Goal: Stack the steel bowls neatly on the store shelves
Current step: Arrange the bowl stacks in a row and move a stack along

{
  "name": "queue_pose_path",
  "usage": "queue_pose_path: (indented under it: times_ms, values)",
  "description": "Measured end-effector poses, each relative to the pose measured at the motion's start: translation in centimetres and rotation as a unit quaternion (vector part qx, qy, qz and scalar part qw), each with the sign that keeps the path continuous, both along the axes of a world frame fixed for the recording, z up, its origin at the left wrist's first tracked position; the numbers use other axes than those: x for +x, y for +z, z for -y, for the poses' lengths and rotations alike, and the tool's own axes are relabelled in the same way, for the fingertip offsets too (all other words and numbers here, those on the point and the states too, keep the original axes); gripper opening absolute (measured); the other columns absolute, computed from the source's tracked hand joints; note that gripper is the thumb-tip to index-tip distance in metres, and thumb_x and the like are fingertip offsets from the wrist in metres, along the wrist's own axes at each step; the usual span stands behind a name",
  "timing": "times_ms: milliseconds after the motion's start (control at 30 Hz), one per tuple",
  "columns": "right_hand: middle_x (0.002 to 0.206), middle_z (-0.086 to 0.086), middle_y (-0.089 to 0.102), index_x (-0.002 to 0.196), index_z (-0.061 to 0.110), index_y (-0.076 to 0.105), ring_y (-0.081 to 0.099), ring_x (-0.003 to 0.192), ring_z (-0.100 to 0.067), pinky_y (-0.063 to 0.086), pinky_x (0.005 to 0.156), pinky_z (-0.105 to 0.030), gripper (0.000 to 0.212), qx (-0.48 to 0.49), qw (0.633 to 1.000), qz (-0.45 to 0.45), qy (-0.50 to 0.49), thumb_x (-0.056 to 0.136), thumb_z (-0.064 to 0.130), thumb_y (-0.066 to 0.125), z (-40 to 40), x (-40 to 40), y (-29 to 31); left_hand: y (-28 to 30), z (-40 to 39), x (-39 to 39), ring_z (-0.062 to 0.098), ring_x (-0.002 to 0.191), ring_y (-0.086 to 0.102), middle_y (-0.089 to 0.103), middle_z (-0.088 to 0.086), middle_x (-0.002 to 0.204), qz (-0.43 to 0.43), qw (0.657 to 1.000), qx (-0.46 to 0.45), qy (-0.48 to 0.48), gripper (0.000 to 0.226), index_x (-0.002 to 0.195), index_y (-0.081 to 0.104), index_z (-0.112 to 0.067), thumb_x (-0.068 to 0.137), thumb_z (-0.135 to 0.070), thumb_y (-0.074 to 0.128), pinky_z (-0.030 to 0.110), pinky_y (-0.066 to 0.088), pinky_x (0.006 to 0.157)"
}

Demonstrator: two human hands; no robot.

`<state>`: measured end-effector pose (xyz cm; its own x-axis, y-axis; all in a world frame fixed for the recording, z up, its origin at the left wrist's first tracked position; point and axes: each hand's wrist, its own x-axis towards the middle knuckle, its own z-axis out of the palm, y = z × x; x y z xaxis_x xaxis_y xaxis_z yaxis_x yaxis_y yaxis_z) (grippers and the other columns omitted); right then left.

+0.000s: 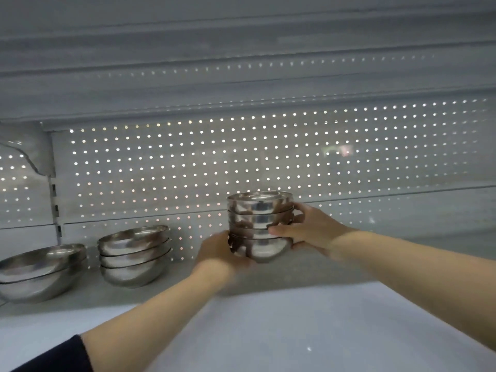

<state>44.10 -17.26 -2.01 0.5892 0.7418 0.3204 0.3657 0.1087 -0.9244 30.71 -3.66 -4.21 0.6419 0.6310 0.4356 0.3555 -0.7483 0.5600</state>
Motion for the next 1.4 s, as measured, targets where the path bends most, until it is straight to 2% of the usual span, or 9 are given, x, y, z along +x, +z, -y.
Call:
queue_pose_path:
  times_ms: [133, 267, 367, 433, 633, 967, 1167, 1300, 1400]
  values:
    - [0.092, 0.004, 0.073, 0.101, 0.026, 0.064, 0.070, 0.085, -0.017, 0.056, 0.069, -0.034, 0.053, 0.006, 0.998, 0.004, -0.058, 0.053, 0.027, 0.087, 7.7, 2.1, 1.4, 1.6, 6.3, 3.2, -0.002, 0.047, 0.047, 0.053, -0.015, 0.047, 0.042, 0.995, -0.035, -0.077, 0.026, 0.057, 0.048, -0.023, 0.069, -0.010, 0.066, 0.004, 0.034, 0.041]
    - [0.078, 0.011, 0.074, 0.077, 0.033, 0.069, 0.071, 0.075, -0.006, 0.056, 0.060, -0.025, 0.024, 0.000, 0.995, 0.026, -0.101, 0.065, 0.020, 0.085, 18.1, 5.4, 2.0, 2.2, 14.7, 7.9, 0.014, 0.065, 0.048, 0.052, -0.012, 0.064, 0.037, 0.980, -0.084, -0.177, 0.033, 0.062, 0.048, -0.026, 0.066, -0.009, 0.077, 0.012, 0.038, 0.056]
    - [0.084, 0.007, 0.075, 0.092, 0.029, 0.064, 0.072, 0.080, -0.009, 0.055, 0.061, -0.025, 0.033, -0.022, 0.990, 0.030, -0.136, 0.066, 0.022, 0.084, 27.0, 8.1, 2.2, 1.7, 22.3, 12.7, 0.016, 0.070, 0.050, 0.058, -0.002, 0.072, 0.043, 0.961, -0.123, -0.245, 0.023, 0.072, 0.060, -0.018, 0.066, -0.004, 0.077, 0.021, 0.042, 0.068]
    - [0.087, 0.004, 0.075, 0.101, 0.027, 0.063, 0.072, 0.083, -0.011, 0.053, 0.060, -0.025, 0.042, -0.036, 0.985, 0.030, -0.167, 0.066, 0.024, 0.085, 33.1, 10.2, 2.2, 1.4, 28.1, 16.1, 0.014, 0.066, 0.047, 0.057, 0.002, 0.069, 0.038, 0.949, -0.141, -0.278, 0.014, 0.072, 0.060, -0.009, 0.068, 0.000, 0.071, 0.019, 0.042, 0.063]
    - [0.095, 0.006, 0.073, 0.107, 0.028, 0.063, 0.069, 0.090, -0.012, 0.051, 0.069, -0.031, 0.046, -0.062, 0.968, 0.035, -0.239, 0.066, 0.026, 0.085, 50.6, 17.2, 2.4, 0.8, 44.9, 25.6, 0.018, 0.076, 0.053, 0.059, 0.005, 0.079, 0.021, 0.920, -0.140, -0.364, 0.019, 0.082, 0.062, -0.008, 0.069, -0.001, 0.075, 0.028, 0.044, 0.072]
    - [0.101, 0.005, 0.073, 0.106, 0.029, 0.063, 0.068, 0.096, -0.017, 0.052, 0.087, -0.043, 0.048, -0.069, 0.951, 0.037, -0.298, 0.064, 0.028, 0.086, 70.1, 29.3, 4.0, 2.1, 64.3, 40.6, 0.023, 0.097, 0.066, 0.072, 0.008, 0.098, 0.024, 0.909, -0.147, -0.389, 0.032, 0.096, 0.068, -0.005, 0.067, -0.006, 0.079, 0.037, 0.052, 0.092]
    - [0.100, -0.001, 0.074, 0.117, 0.022, 0.059, 0.071, 0.093, -0.018, 0.054, 0.088, -0.046, 0.062, -0.048, 0.951, 0.032, -0.302, 0.062, 0.026, 0.087, 75.1, 38.8, 3.5, 2.5, 69.3, 50.2, 0.017, 0.085, 0.057, 0.062, 0.007, 0.087, 0.038, 0.911, -0.128, -0.390, 0.025, 0.095, 0.066, -0.004, 0.071, -0.006, 0.071, 0.031, 0.051, 0.085]
    - [0.099, 0.000, 0.074, 0.115, 0.021, 0.059, 0.071, 0.091, -0.016, 0.053, 0.090, -0.045, 0.060, -0.041, 0.954, 0.032, -0.296, 0.062, 0.026, 0.087, 76.6, 45.2, 3.6, 2.6, 71.0, 56.6, 0.020, 0.093, 0.062, 0.068, 0.009, 0.104, 0.035, 0.928, -0.127, -0.349, 0.037, 0.106, 0.063, -0.003, 0.070, -0.008, 0.074, 0.029, 0.052, 0.081]
    - [0.099, 0.000, 0.074, 0.105, 0.022, 0.066, 0.070, 0.093, -0.016, 0.054, 0.090, -0.044, 0.044, -0.055, 0.962, 0.030, -0.266, 0.065, 0.025, 0.085, 77.2, 49.8, 3.7, 2.7, 72.2, 60.2, 0.014, 0.080, 0.059, 0.068, 0.002, 0.095, 0.010, 0.952, -0.087, -0.294, 0.032, 0.099, 0.066, -0.010, 0.069, -0.015, 0.077, 0.016, 0.043, 0.058]
